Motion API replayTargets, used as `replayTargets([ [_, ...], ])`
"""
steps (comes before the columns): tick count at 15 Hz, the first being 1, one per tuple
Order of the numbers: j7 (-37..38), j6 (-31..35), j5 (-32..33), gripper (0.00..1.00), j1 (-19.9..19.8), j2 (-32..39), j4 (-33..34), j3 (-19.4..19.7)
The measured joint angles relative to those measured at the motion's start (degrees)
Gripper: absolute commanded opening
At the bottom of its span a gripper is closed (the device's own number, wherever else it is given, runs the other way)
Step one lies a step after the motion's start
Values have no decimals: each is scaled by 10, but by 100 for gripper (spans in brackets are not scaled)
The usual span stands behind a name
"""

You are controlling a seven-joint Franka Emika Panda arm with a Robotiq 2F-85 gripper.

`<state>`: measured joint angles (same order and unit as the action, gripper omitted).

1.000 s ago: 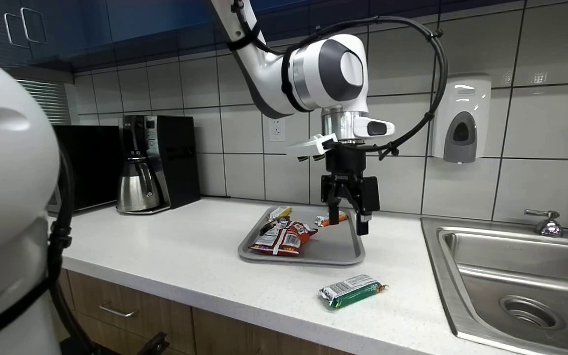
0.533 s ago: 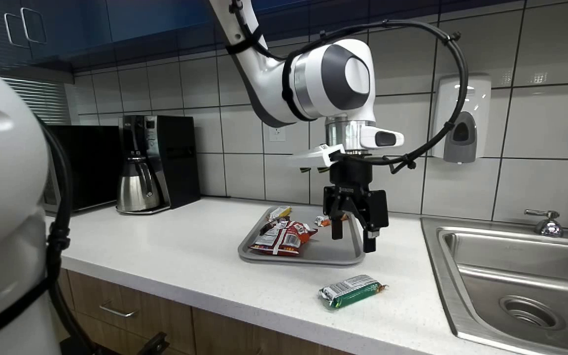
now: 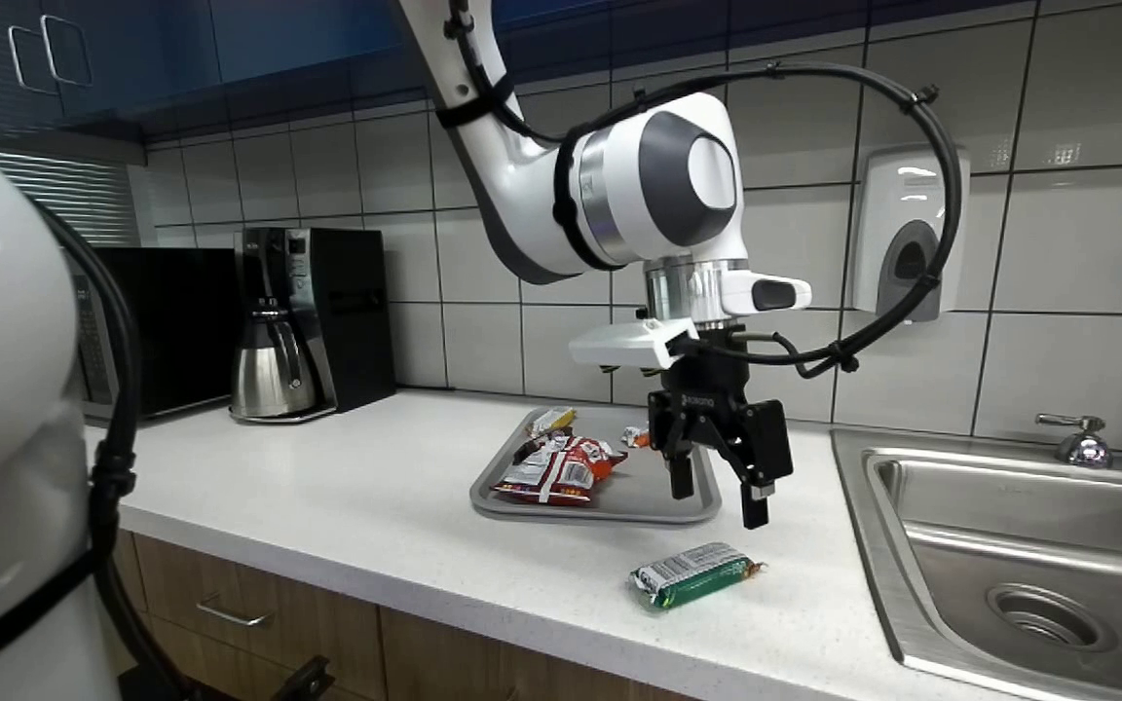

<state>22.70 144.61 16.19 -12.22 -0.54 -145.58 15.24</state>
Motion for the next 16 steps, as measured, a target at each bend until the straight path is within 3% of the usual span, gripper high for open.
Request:
replayTargets([
  [16, 1, 67, 1, 100, 6, 38, -28, -4],
])
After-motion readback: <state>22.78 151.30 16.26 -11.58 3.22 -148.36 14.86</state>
